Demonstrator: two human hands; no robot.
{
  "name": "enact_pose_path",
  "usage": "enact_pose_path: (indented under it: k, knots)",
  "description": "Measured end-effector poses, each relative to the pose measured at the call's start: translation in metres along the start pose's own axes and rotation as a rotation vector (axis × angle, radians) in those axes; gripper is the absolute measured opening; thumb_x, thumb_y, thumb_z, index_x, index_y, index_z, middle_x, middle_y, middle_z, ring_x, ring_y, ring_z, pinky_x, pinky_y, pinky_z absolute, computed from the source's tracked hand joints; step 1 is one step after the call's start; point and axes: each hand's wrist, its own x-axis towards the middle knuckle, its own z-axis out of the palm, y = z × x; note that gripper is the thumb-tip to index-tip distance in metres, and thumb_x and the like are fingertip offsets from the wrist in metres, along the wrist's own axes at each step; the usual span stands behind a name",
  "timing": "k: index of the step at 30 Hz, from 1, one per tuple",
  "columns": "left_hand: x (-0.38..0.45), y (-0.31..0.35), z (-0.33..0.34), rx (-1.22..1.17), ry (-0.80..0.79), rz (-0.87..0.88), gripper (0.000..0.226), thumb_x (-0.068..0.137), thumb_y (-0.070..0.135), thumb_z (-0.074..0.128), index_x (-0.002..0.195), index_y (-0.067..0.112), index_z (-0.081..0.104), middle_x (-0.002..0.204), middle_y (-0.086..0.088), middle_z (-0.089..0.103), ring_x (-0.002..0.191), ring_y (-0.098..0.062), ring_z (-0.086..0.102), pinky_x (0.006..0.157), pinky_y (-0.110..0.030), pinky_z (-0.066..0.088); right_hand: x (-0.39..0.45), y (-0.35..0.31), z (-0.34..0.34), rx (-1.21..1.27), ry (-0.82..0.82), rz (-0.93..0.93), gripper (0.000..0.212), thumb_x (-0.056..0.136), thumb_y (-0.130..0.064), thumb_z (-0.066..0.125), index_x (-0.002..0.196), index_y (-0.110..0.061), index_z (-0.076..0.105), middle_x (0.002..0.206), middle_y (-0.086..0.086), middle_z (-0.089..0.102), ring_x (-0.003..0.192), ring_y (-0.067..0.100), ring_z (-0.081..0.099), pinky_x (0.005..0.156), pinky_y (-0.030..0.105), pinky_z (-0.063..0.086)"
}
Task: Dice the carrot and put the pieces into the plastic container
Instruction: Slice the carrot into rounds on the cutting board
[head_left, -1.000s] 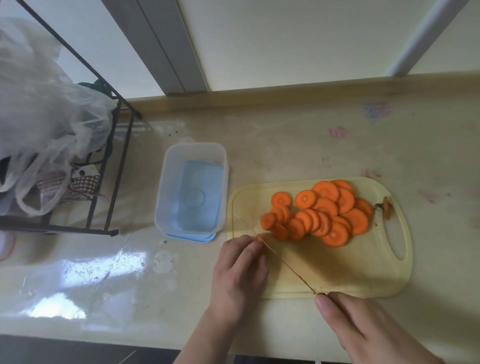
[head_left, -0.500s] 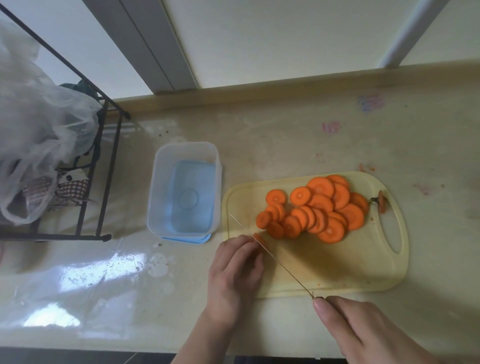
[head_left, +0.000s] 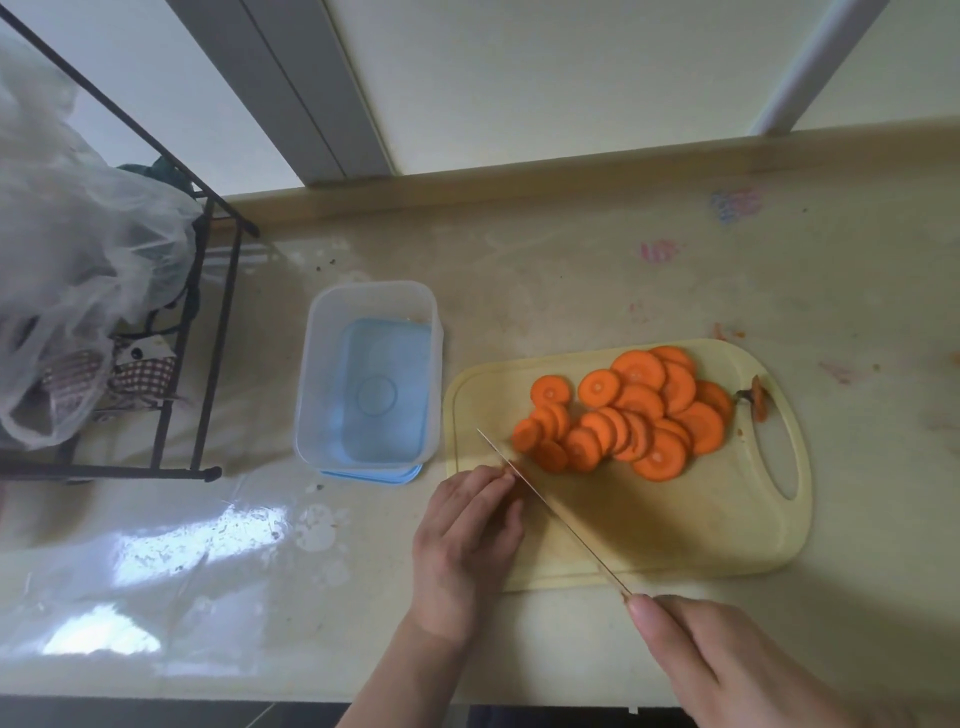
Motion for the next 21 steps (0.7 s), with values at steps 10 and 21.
enact_pose_path:
  k: [10,21]
  knots:
    - [0.000,0.003,-0.004,-0.077,0.010,-0.023,0.034,0.079,0.002,0.080,0.110,0.012,0.072,0.113,0.004,0.065,0.095,-0.017,0.066,0.086,-0.027,0.055,0.043,-0.021,0.012,0.104,0.155,-0.176,0.054,0.085,-0.062,0.022,0.059,-0.018,0.041,0.047,-0.010,0.049,0.046,0.008,0.042,0.053,0.024,0.031]
    - [-0.005,0.004,-0.001,-0.062,-0.003,-0.068,0.024,0.077,-0.002,0.079,0.101,0.001,0.076,0.107,-0.004,0.069,0.094,-0.021,0.068,0.086,-0.032,0.056,0.006,-0.001,0.008,0.062,0.187,-0.182,0.086,0.077,-0.083,0.015,0.083,-0.011,0.060,0.079,0.008,0.066,0.082,0.017,0.061,0.081,0.038,0.047]
